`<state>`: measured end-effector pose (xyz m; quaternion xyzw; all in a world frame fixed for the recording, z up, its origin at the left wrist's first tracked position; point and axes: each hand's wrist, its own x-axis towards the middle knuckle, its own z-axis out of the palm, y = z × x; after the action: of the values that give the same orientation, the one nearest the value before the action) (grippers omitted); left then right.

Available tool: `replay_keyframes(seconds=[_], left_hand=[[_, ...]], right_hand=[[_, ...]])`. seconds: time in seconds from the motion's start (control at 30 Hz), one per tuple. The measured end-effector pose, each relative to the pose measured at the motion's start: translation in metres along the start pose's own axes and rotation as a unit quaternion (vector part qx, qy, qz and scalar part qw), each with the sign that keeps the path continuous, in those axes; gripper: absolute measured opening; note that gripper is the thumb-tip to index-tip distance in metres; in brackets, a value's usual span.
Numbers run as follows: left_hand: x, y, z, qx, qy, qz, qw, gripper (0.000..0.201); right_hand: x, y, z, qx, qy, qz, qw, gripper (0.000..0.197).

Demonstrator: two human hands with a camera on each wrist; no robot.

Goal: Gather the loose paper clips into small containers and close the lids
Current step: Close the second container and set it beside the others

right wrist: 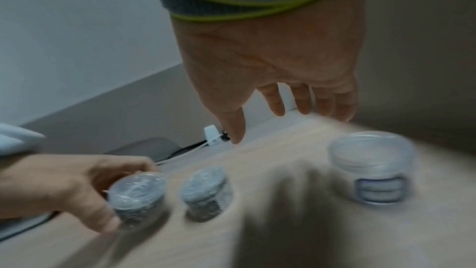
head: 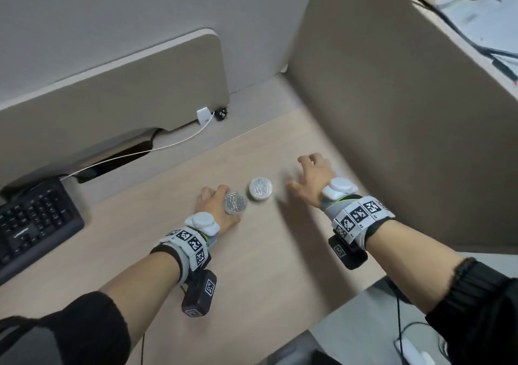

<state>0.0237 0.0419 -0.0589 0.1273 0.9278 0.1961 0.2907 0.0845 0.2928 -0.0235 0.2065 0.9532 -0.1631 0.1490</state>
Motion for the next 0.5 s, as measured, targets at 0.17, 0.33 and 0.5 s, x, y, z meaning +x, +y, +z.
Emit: replay_keyframes(seconds=[0.17, 0.33, 0.5], left_hand=[[0.014, -0.009, 0.005, 0.0, 0.001, -0.042, 0.999, 0.067], [0.024, -0.009, 0.011, -0.009, -0.005, -0.053, 0.999, 0.066], [0.023, -0.015, 0.007, -0.025, -0.018, -0.041, 0.999, 0.073]], right_hand=[[0.021, 0.035, 0.006, -0.092, -0.035, 0.059, 0.993, 0.054], [0.028, 0.044, 0.021, -0.088, -0.075, 0.066, 0.991, 0.037], [0.024, 0.015, 0.012, -0.029, -0.07, 0.036, 0.996, 0.038]])
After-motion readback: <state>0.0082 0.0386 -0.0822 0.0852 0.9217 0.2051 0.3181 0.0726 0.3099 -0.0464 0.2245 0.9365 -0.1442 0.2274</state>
